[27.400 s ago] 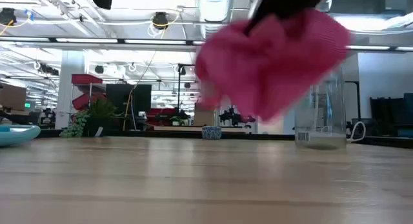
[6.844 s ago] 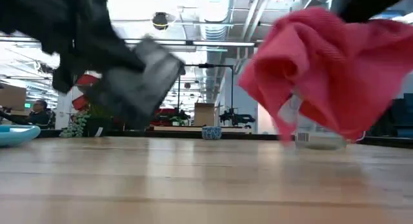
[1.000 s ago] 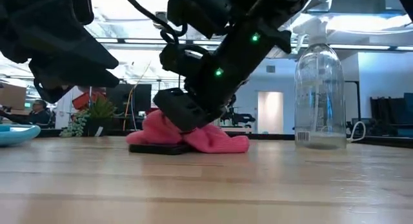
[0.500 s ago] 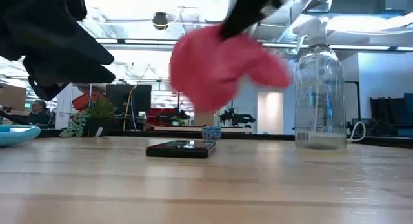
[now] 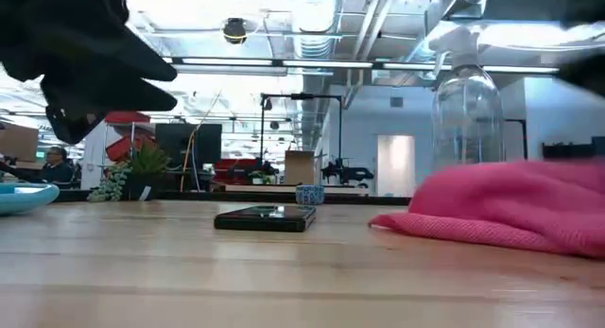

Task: Apply microfiber cloth
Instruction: Wipe the front of the black cellphone using pink microfiber cloth, then return to Home Position

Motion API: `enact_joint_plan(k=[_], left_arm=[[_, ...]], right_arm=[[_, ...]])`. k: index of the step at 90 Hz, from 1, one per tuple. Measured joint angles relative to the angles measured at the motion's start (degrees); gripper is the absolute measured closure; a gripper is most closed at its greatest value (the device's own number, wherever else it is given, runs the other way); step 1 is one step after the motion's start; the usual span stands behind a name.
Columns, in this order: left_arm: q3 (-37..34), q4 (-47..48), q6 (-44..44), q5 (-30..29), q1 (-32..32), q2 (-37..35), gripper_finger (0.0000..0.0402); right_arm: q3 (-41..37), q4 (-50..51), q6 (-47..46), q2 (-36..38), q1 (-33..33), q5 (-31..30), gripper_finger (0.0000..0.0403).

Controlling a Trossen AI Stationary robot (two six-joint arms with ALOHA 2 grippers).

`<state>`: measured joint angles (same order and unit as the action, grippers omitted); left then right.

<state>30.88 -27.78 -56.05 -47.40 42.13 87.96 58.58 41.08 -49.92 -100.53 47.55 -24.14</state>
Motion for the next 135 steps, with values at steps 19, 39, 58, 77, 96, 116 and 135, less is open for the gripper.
enact_joint_plan(k=[19,39,58,77,96,116,135], left_arm=[[-0.05,-8.8,9.83,10.14,-6.89,-0.81,0.0296],[-3.59,-8.86,18.64,12.92,-12.79,-12.48,0.0296],[-11.87,-8.82,24.86,12.73,-13.53,-32.15,0.0296],[-21.93,-8.47,25.01,12.76,-14.89,-49.12,0.0296],[-28.05,-7.93,23.17,17.2,-21.58,-59.03,0.0314],[-28.2,-6.98,25.18,33.98,-35.02,-61.41,0.0347],[-28.22,-5.17,28.49,46.18,-45.81,-61.48,0.0363]], right_arm=[[-9.55,-7.03,-0.15,8.88,-0.34,4.7,0.0399],[-14.19,-3.17,0.36,27.6,-0.67,2.07,0.0329],[-22.69,-5.34,1.02,48.59,3.83,-9.6,0.0257],[-38.43,-25.02,8.24,70.19,5.08,-13.46,0.0245],[-51.04,-44.03,24.45,87.38,-2.55,-7.16,0.0265],[-54.93,-44.84,31.33,100.0,-19.42,9.85,0.0287],[-56.63,-46.49,31.58,99.94,-33.99,24.61,0.0291]])
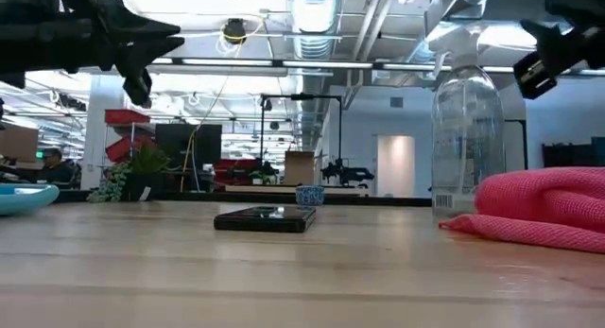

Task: Apply microfiber cloth
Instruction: Return to Home Position

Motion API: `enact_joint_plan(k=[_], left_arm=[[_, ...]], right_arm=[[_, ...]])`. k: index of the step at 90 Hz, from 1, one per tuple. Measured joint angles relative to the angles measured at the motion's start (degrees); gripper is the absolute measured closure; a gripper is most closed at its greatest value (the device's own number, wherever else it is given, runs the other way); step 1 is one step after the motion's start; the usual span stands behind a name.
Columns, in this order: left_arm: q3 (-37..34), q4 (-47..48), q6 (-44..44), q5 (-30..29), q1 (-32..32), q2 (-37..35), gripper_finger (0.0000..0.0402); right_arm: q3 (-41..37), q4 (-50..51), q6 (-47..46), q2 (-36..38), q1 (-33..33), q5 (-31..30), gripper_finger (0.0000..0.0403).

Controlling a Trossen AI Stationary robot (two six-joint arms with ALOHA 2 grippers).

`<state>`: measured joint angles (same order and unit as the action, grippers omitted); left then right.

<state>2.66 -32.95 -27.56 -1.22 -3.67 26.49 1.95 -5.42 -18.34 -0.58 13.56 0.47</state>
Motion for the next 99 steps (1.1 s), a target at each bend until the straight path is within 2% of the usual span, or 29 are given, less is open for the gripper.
enact_joint_plan(k=[12,20,41,54,58,70,77,99], left_arm=[[-0.02,0.71,2.11,6.17,-3.8,-1.41,0.0364],[-0.02,5.11,2.54,7.13,-5.11,-4.21,0.0364],[-1.83,15.48,5.53,6.58,-4.18,-17.44,0.0364],[-1.89,26.54,8.02,-0.22,-2.19,-26.57,0.0369],[-1.83,26.37,9.23,-2.28,-1.78,-26.43,0.0371],[-1.79,29.16,12.52,-2.76,-1.37,-24.77,0.0372],[-1.79,31.9,10.99,-2.21,-1.37,-24.35,0.0372],[-1.41,32.06,7.77,-1.57,-1.37,-22.01,0.0372]], right_arm=[[-1.46,-0.79,-0.63,0.42,-6.43,5.43,0.0291],[-1.48,-0.37,-0.69,0.25,-8.94,7.51,0.0291],[-1.51,1.38,1.58,0.29,-12.06,6.61,0.0291],[-1.53,3.26,1.75,0.17,-12.6,5.46,0.0291],[-1.54,3.3,1.77,-0.2,-12.61,5.46,0.0291],[-1.55,3.3,1.83,-0.39,-12.54,5.42,0.0291],[-1.57,3.18,1.89,-0.58,-12.54,5.44,0.0291],[-1.59,3.2,1.89,-0.54,-12.54,5.44,0.0291]])
